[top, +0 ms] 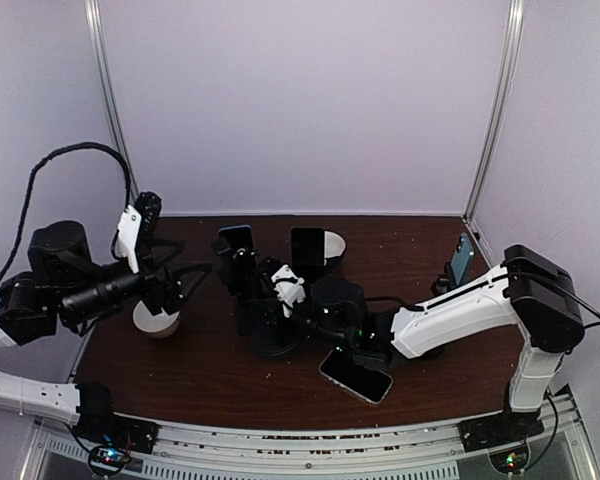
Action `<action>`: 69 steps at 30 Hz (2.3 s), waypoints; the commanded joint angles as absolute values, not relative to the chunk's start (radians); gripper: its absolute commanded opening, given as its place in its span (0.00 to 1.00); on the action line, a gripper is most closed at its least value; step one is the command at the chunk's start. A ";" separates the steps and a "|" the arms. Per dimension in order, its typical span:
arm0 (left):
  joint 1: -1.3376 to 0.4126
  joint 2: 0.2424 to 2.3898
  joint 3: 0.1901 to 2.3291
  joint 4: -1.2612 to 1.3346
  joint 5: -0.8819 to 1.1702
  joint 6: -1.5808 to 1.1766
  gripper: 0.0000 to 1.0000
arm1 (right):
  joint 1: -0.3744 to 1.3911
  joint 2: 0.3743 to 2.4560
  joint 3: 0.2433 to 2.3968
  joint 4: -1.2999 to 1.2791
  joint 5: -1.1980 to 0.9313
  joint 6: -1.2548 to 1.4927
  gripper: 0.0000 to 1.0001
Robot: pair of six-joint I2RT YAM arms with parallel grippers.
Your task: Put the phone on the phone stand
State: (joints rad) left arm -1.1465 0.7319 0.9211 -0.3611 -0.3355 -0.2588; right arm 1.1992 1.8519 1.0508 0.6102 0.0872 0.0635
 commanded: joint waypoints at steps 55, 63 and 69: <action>-1.187 1.065 0.900 -0.176 -0.471 0.195 0.00 | 1.084 1.510 0.744 0.600 -0.206 0.007 0.72; -1.275 1.168 0.868 0.161 -0.657 0.156 0.00 | 1.110 1.499 0.716 0.574 -0.066 0.075 0.77; -1.290 1.319 0.819 0.301 -0.756 0.114 0.00 | 1.146 1.570 0.787 0.496 0.086 0.066 0.77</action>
State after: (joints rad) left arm -1.2850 1.2770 0.8566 0.0700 -0.6430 0.1566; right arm 1.1309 1.5284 0.7334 0.5617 -0.0257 0.0566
